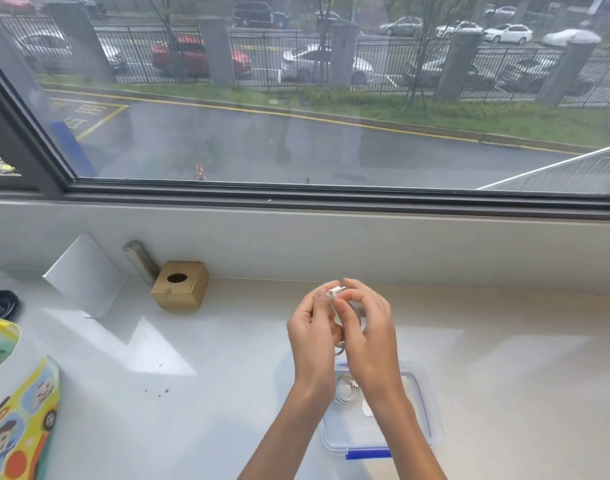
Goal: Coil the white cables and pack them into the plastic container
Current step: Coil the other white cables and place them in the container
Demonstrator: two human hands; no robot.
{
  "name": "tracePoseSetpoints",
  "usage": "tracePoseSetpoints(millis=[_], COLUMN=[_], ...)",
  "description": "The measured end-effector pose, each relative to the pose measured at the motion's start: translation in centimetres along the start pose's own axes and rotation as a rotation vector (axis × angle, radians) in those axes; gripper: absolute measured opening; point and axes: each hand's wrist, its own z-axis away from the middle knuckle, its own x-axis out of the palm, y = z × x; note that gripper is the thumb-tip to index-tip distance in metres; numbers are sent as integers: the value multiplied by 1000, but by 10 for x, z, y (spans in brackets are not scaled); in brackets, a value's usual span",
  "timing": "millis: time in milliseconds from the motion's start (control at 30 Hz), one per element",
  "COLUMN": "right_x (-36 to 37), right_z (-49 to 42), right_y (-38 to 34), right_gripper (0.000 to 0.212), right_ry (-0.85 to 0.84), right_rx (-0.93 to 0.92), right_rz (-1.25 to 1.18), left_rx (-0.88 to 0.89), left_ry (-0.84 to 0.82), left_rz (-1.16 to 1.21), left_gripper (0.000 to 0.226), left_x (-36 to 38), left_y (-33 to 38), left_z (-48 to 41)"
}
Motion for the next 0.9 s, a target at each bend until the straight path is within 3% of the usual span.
tracePoseSetpoints(millis=[133,267,367,433,500,667,767,900], right_x=[-5,-9,-21,-33,-43,-44,-43,-37], right_z=[-14,-24,-29,-31,-31,-16,-11,-6], right_y=[-8,-12,-15,-17,-17,-12,-13,-17], right_gripper=[10,7,17,21,22,34,42,43], right_ry=[151,-20,-189,-176,-164,-328,-295,-208], right_rx=[-154,-103,-14,29,37,51,15,-137], right_rz=[145,212,14,-165,-196,-48,57,368], left_rx=[-5,-96,-107,-138,-156,-118,-86,-39], left_ry=[-104,-187,-201,-191,-191,-163,-116,-95], left_rz=[-82,33,43,93,178,202,181,98], left_gripper=[38,36,32,31,31,32,23,13], left_x=[5,0,-3,-3,-1,-3,-5,-5], left_y=[-7,1,7,9,14,22,24,22], left_z=[17,10,12,13,11,4,3,7])
